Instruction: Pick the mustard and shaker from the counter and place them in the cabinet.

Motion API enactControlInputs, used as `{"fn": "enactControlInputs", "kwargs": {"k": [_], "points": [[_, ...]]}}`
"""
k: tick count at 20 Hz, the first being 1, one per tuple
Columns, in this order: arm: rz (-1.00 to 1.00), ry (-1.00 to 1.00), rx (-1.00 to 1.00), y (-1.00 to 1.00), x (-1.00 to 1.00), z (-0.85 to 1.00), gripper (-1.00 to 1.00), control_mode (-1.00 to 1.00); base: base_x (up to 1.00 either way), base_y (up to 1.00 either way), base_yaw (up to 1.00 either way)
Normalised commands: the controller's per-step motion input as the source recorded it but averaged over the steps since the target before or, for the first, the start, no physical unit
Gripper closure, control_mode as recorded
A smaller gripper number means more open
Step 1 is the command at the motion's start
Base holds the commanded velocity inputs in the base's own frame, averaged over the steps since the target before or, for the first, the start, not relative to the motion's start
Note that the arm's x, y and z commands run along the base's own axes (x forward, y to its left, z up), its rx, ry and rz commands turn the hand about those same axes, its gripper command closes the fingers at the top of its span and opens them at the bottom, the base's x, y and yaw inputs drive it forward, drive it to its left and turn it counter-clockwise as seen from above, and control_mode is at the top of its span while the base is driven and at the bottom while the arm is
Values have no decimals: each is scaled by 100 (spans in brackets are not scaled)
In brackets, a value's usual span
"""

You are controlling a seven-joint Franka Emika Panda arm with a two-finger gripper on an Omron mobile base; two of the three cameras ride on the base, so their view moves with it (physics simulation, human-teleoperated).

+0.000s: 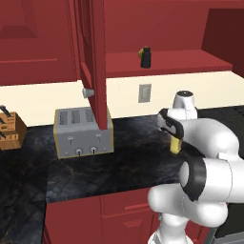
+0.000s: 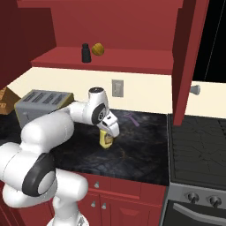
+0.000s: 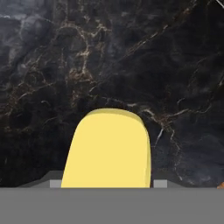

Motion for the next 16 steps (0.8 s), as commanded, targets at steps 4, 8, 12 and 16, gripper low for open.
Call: {"fn": "enactControlInputs", "kwargs": {"k": [4,8,12,16], "points": [[2,1,10,0,-21,79,100,-100,0,0,0],[5,2,11,-2,-16,95,100,-100,0,0,0],[6,0,4,-9,-43,87,100,-100,0,0,0],[8,-5,1,-10,-57,88,100,-100,0,0,0]]}}
